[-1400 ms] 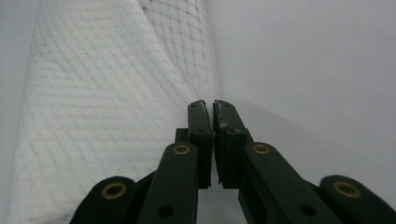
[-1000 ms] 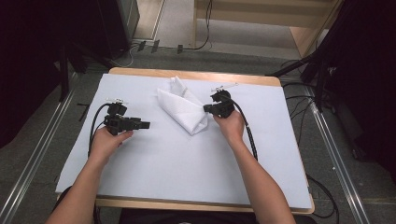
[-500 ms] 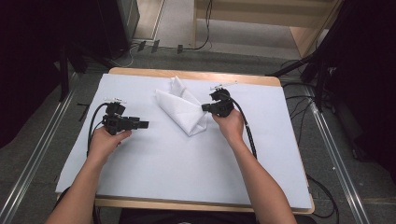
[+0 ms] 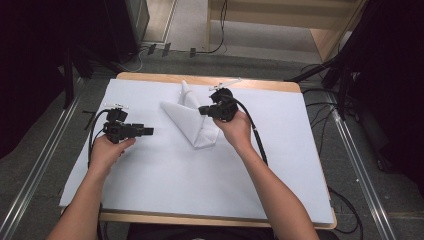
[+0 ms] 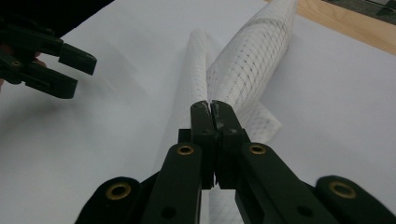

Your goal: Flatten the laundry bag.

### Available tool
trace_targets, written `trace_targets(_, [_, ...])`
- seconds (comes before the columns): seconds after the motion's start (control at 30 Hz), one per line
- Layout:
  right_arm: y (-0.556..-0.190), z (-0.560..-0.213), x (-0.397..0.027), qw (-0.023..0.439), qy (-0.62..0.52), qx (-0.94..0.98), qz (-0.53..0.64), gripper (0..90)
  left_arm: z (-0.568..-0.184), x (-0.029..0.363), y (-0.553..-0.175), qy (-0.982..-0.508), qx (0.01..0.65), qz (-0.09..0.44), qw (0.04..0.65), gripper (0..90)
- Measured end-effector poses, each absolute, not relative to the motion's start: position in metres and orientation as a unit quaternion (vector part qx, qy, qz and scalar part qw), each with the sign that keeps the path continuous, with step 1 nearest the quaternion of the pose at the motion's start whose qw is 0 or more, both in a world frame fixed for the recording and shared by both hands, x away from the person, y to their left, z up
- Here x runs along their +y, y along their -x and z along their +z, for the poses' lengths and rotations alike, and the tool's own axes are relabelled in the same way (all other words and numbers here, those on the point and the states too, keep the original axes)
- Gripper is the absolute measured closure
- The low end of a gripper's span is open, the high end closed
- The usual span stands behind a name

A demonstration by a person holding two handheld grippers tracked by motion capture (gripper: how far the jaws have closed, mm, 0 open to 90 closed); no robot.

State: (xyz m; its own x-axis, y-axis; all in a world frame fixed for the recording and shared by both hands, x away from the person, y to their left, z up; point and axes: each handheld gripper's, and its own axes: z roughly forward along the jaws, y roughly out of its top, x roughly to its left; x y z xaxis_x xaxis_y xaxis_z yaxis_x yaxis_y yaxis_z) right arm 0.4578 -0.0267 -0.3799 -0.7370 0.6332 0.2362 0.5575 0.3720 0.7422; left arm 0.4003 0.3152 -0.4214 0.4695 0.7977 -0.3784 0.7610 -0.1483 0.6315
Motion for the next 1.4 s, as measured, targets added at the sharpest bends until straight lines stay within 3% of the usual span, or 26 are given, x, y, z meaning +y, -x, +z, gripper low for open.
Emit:
trace_targets(0.33, [-0.453,-0.380,0.009,0.019,-0.332,0.840,0.428,90.0,-0.420,0.330,-0.397,-0.743,0.531,0.029,0.407,37.8])
trace_targets(0.9, [-0.452,-0.410,0.066,-0.011,-0.311,0.854,0.417,89.6,-0.423,0.344,-0.398,-0.731,0.542,0.031,0.414,38.5])
trace_targets(0.97, [-0.453,-0.412,0.071,-0.012,-0.307,0.856,0.415,88.5,-0.423,0.346,-0.398,-0.729,0.542,0.031,0.416,38.4])
trace_targets(1.2, [-0.442,-0.389,0.066,0.003,-0.293,0.847,0.443,70.3,-0.423,0.347,-0.398,-0.728,0.543,0.026,0.417,40.6])
trace_targets(1.4, [-0.442,-0.375,0.042,0.012,-0.303,0.844,0.442,70.3,-0.416,0.348,-0.394,-0.735,0.537,0.028,0.413,41.8])
